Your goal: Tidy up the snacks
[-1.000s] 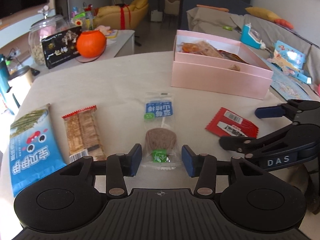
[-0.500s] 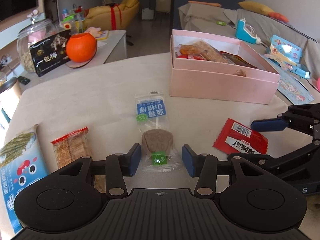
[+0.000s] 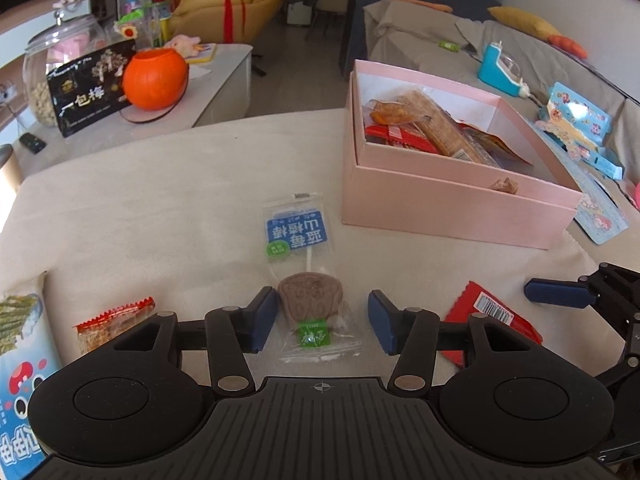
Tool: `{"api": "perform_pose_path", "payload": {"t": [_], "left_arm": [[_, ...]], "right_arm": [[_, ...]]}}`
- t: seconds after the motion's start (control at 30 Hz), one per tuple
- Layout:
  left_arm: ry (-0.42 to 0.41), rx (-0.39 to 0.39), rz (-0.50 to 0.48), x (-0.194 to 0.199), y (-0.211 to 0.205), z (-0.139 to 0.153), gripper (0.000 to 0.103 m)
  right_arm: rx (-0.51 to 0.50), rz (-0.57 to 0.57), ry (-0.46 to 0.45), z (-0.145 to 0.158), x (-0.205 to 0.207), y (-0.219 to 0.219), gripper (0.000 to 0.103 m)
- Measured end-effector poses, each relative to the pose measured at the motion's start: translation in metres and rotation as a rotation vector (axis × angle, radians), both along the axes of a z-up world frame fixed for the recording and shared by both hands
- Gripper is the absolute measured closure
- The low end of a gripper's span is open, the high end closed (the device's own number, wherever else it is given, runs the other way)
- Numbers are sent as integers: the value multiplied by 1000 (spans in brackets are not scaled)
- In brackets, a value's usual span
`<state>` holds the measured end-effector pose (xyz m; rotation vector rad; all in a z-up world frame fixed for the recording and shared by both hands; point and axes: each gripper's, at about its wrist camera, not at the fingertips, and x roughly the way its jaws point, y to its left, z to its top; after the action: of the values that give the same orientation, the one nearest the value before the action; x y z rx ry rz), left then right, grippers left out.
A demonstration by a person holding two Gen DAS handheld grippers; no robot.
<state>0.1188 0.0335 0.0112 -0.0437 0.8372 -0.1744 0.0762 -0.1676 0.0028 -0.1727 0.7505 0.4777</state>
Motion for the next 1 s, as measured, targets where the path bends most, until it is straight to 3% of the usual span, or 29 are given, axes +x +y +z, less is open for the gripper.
{"api": "perform_pose_path", "payload": {"t": [0.1, 0.2, 0.27, 0.53, 0.6, 0.67, 0.7, 0.83, 1.0], "left_arm": [[-19, 36, -29, 2, -4, -1, 49], [-50, 84, -38, -3, -7, -3, 58], [-58, 70, -32, -12, -4, -4, 58], [-63, 51, -17, -92, -8, -2, 58], [-54, -1, -15, -108, -6, -1, 58], [-48, -48, -20, -118, -3, -1, 58], [-49, -59, -27, -121, -4, -1, 58], [-52, -54, -32, -127, -5, -1, 58], [-60, -7, -32, -127, -13, -1, 58]], "right_arm": [[5, 4, 0, 0, 0, -1, 11], [-2, 1, -6, 0, -1, 0, 10], [7, 1, -3, 0, -1, -1, 10], [45, 3, 13, 1, 0, -8, 11], [-4, 15, -6, 2, -7, -5, 19], [-33, 63, -21, 6, -20, -3, 39], [-39, 87, -13, 8, -26, -4, 44], [-64, 126, 48, 16, -42, -10, 44], [-52, 87, 93, 19, -41, -16, 40]]}}
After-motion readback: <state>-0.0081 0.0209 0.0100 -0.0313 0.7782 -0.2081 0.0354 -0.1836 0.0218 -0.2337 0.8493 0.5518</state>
